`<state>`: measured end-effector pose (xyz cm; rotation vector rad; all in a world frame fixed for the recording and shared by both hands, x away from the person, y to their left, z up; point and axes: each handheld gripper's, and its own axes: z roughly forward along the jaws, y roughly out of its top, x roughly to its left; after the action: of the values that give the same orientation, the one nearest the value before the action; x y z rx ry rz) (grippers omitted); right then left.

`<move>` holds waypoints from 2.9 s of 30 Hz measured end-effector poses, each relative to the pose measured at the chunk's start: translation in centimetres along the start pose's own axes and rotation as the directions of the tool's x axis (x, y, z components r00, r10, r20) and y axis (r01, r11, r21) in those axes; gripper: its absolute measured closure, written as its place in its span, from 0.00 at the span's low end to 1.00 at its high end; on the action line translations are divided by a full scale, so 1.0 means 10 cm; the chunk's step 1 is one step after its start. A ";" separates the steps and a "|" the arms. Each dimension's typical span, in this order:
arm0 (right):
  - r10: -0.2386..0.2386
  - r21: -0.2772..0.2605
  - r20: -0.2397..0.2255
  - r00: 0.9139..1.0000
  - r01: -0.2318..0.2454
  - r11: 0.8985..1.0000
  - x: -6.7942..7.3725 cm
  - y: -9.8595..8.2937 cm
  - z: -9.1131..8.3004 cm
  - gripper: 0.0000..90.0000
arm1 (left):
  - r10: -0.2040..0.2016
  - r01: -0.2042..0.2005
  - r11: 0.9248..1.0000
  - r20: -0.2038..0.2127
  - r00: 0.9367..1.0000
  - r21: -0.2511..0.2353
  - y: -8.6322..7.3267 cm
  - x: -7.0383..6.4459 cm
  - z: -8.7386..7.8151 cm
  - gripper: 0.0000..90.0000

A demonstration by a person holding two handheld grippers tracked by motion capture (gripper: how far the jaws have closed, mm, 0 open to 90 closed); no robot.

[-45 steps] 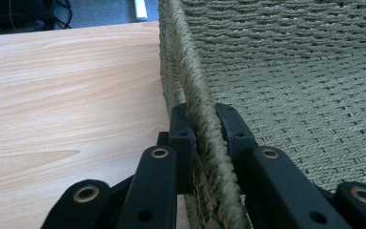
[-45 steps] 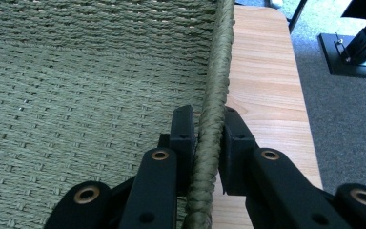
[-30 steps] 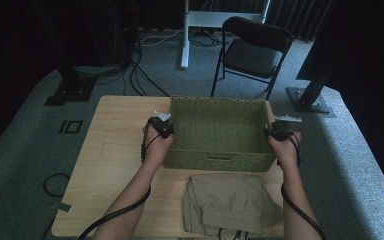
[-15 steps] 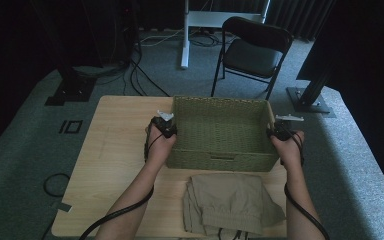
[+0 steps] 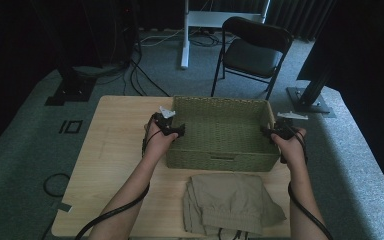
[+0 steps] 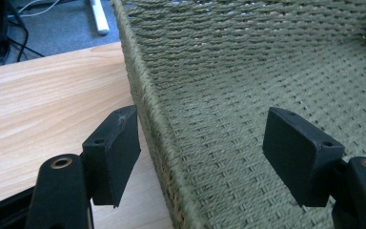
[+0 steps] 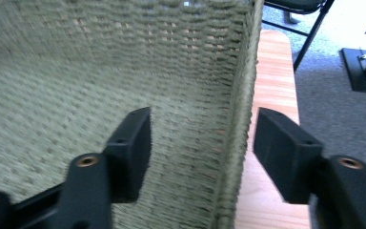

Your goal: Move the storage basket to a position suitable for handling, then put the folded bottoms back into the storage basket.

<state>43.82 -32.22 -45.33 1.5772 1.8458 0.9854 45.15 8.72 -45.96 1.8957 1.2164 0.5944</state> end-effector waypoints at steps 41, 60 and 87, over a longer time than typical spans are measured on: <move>-0.156 -0.161 -0.174 0.972 0.128 0.979 0.51 -0.11 -0.61 0.15 | 0.134 -0.104 0.982 0.195 0.972 -0.156 0.00 -0.11 -0.83 0.25; -0.178 -0.180 -0.228 0.957 0.138 0.974 0.63 -0.47 -0.86 0.15 | 0.193 -0.163 0.977 0.237 0.952 -0.139 -0.27 -0.42 -1.07 0.23; -0.192 -0.161 -0.271 0.943 0.152 0.975 0.67 -1.02 -0.91 0.15 | 0.200 -0.170 0.978 0.340 0.919 -0.118 -0.81 -0.71 -1.04 0.23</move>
<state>29.32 -28.04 -47.42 1.2185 2.0167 1.2820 30.22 7.99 -46.36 1.9541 0.7760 0.3761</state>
